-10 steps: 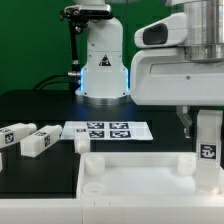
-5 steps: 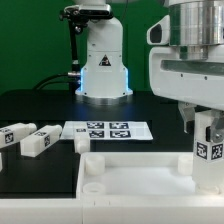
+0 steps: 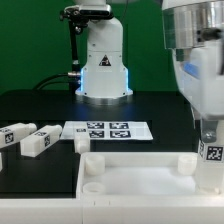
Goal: Assemble desk
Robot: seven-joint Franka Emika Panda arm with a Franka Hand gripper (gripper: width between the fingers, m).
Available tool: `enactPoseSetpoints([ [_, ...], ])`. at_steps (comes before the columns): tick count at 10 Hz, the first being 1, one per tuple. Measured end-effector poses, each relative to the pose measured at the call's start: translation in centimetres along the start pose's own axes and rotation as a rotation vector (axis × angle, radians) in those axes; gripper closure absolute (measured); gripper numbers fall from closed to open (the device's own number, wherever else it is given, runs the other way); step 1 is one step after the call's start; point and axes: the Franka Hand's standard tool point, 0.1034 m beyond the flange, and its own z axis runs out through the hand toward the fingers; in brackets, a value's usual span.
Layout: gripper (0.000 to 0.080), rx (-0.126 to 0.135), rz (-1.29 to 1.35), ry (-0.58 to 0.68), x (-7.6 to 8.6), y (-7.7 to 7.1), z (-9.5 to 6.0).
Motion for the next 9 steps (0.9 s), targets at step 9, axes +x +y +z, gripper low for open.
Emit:
enactPoseSetpoints([
  [9,0.0150,0.004,-0.885,0.010,-0.48,-0.04,0.05],
])
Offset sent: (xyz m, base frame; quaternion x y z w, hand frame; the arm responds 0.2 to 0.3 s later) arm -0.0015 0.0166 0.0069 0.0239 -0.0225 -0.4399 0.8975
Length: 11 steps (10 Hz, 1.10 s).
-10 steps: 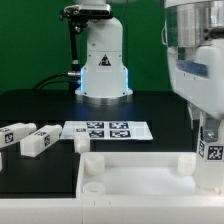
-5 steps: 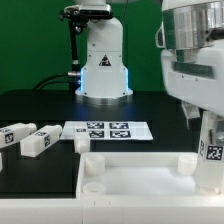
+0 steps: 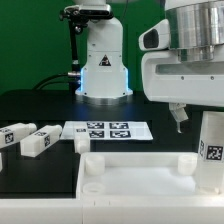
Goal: Assemble desk
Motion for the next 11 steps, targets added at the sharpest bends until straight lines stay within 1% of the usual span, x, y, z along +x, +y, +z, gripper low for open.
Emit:
enactPoseSetpoints([
  [1,0.0150,-0.020,-0.219,0.014,-0.22,-0.28,-0.09],
  [2,0.0150,-0.029,-0.414,0.017,-0.58,-0.66,-0.11],
  [3,0.0150,-0.037,-0.533,0.018,-0.78,-0.76,-0.07],
  [4,0.0150,-0.036,-0.531,0.018,-0.69,-0.69,-0.06],
  [5,0.0267,-0.037,-0.502,0.019,-0.67,-0.66,-0.03],
  [6,0.0267,-0.037,-0.494,0.019,-0.66,-0.65,-0.02],
  [7,0.0406,-0.034,-0.430,0.019,-0.70,-0.66,0.00],
  [8,0.0505,-0.039,-0.349,0.021,-0.49,-0.38,0.02],
  [9,0.0505,-0.036,-0.255,0.021,-0.36,-0.25,0.04],
  [11,0.0509,-0.037,0.043,0.026,-0.27,-0.09,0.05],
])
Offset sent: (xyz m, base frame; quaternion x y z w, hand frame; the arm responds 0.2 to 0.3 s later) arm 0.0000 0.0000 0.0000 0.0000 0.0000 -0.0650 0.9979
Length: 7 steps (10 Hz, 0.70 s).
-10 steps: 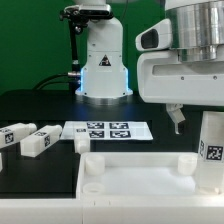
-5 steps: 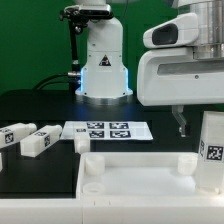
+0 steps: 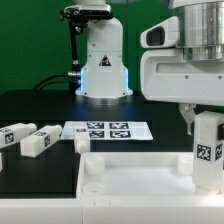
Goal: Assemble desk
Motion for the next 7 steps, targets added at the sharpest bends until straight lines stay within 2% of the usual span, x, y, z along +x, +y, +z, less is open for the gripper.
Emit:
enactPoseSetpoints([
  [1,0.0509,-0.006,0.219,-0.002,-0.30,-0.03,0.06],
  [3,0.0509,0.022,0.676,-0.029,-0.57,-0.58,0.25],
  [4,0.0509,0.028,0.788,-0.035,-0.45,-0.52,0.26],
  [7,0.0505,0.029,0.733,-0.034,-0.54,-0.58,0.27],
])
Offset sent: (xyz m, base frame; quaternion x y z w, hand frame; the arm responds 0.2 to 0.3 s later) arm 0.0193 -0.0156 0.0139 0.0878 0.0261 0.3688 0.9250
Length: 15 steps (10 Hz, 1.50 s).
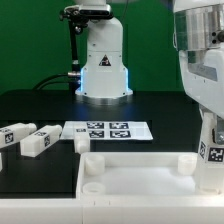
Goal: Assemble desk
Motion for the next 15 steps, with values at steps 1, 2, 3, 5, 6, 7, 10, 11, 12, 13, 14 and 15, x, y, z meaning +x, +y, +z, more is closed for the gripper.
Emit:
enactPoseSetpoints([
  [1,0.0280,0.018,-0.133,0.004,0.12,-0.24,-0.16],
  [2,0.0280,0.022,-0.358,0.012,-0.01,-0.23,-0.30],
  [3,0.0179,0.019,-0.523,0.014,-0.38,-0.13,-0.22],
  [5,0.0156,0.017,-0.658,0.017,-0.20,-0.16,-0.22],
  [6,0.0150,0.016,-0.727,0.018,-0.18,-0.15,-0.20],
  [7,0.0150,0.005,-0.869,0.029,-0.08,-0.11,-0.21],
  [10,0.0150,-0.050,-1.494,0.062,0.08,0.07,-0.14],
  [11,0.0150,-0.048,-1.484,0.063,0.16,0.04,-0.16],
  [12,0.0285,-0.047,-1.455,0.064,0.15,0.04,-0.16],
  [13,0.0285,-0.047,-1.447,0.064,0.17,0.04,-0.16],
  [14,0.0428,-0.045,-1.399,0.064,0.15,0.04,-0.16],
  [15,0.0514,-0.043,-1.331,0.066,0.35,0.01,-0.18],
])
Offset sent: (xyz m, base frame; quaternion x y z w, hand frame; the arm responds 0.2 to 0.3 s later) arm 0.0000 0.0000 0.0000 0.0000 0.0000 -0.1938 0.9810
